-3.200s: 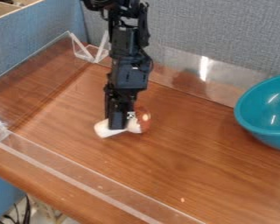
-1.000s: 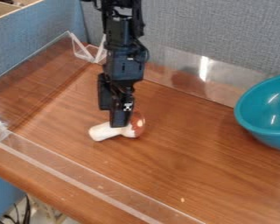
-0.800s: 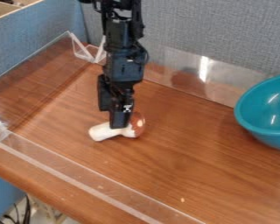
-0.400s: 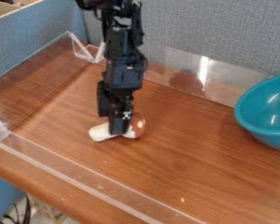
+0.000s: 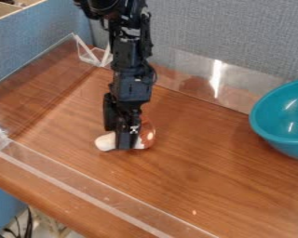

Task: Remove the mushroom from inside the blue bowl and put it on the table

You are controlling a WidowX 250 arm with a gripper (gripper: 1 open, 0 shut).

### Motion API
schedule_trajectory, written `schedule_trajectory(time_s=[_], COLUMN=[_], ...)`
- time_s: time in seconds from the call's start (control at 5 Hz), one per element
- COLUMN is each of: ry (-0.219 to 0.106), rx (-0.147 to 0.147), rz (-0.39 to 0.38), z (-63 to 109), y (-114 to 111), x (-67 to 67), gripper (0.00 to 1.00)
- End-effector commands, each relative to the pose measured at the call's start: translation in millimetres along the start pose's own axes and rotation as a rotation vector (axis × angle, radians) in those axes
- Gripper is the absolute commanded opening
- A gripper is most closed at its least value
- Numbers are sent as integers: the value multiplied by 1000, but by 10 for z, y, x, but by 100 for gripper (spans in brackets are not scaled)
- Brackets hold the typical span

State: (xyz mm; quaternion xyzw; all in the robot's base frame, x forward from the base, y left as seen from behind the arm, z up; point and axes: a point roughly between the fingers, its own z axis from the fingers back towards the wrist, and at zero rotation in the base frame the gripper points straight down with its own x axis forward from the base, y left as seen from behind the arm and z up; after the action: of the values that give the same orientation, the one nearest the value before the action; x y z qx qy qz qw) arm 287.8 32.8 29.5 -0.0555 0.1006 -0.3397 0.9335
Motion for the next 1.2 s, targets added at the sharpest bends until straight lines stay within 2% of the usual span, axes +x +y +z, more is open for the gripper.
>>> schedule_trajectory(time_s=[0.0, 0.2, 1.0], ry=[-30, -34, -78], rx=[29, 29, 27], rz=[-8, 0, 132], z=[102, 126, 381], y=[-1, -12, -95], x=[-3, -22, -111], gripper=[0, 0, 0])
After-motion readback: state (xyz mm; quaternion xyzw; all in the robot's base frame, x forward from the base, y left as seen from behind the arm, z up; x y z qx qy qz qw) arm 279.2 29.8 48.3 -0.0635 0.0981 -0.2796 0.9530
